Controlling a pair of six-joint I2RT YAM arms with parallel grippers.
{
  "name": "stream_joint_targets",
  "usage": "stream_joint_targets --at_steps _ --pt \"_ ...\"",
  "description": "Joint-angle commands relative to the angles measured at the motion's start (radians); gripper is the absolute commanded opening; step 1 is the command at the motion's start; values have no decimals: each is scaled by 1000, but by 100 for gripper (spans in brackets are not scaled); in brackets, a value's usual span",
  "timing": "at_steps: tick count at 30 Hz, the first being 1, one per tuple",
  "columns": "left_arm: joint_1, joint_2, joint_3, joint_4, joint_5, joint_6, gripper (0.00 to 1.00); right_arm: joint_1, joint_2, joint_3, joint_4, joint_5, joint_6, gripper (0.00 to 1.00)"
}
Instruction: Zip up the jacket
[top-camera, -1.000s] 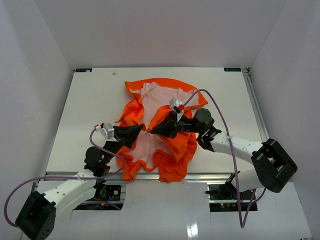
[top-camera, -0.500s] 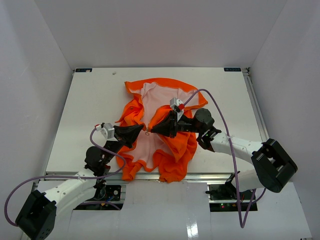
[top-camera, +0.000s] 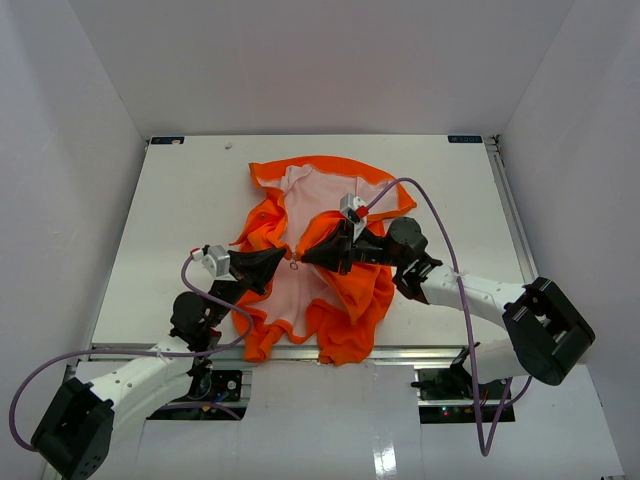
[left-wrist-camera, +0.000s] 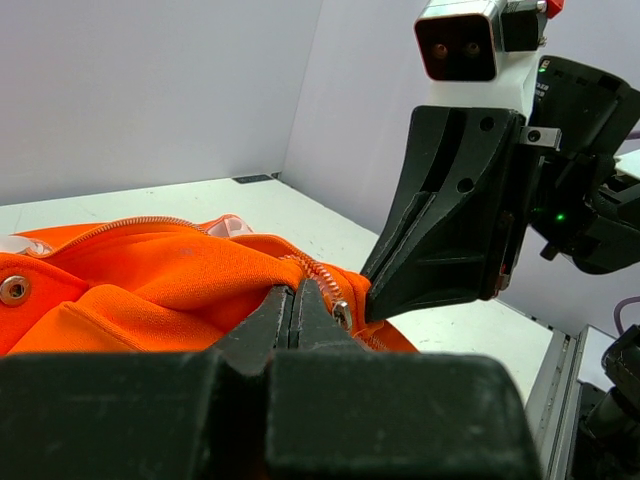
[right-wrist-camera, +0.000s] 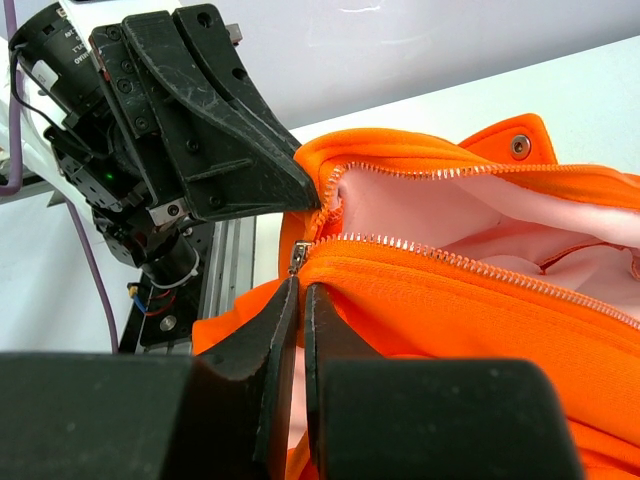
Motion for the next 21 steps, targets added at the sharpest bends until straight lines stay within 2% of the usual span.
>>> stream_joint_targets --at_steps 1,10,21 --pt "-4 3 6 23 15 35 0 5 -26 55 51 33 -1 8" --pt "-4 0 16 -21 30 86 0 5 -31 67 19 46 -17 8" --pt "-4 17 39 -51 163 97 0 5 -34 87 -65 59 -83 8"
